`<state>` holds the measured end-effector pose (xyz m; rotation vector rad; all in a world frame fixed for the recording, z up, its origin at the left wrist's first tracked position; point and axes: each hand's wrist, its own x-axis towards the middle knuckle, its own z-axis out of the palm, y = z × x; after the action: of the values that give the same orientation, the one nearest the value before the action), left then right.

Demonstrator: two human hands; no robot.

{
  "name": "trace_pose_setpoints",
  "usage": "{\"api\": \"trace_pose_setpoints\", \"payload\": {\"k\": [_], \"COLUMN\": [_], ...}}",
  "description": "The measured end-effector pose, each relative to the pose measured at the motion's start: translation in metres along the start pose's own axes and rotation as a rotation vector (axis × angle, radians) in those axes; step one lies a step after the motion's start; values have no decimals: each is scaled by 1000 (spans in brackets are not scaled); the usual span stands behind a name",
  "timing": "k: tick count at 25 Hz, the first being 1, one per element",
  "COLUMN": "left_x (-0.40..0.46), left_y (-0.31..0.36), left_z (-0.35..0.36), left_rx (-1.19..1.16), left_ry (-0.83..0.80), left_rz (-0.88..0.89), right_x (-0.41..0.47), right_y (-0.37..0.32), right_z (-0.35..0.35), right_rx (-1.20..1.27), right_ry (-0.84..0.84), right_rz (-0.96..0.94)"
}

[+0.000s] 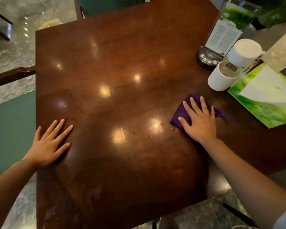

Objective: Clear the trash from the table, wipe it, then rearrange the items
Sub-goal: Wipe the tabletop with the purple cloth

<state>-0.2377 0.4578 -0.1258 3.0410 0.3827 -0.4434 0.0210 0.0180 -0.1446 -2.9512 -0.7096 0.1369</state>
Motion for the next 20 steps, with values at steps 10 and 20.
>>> {"api": "trace_pose_setpoints", "payload": {"k": [10,20], "left_x": [6,5], "left_y": [-23,-26], "left_z": [25,28], "left_rx": [-43,-59], "left_ry": [146,162], "left_rz": [95,106], "right_x": [-72,-191], "right_y": [-229,-83], "right_z": [31,2], "right_rx": [193,179], "right_ry": [-16,186], "right_rz": [-340,362]}}
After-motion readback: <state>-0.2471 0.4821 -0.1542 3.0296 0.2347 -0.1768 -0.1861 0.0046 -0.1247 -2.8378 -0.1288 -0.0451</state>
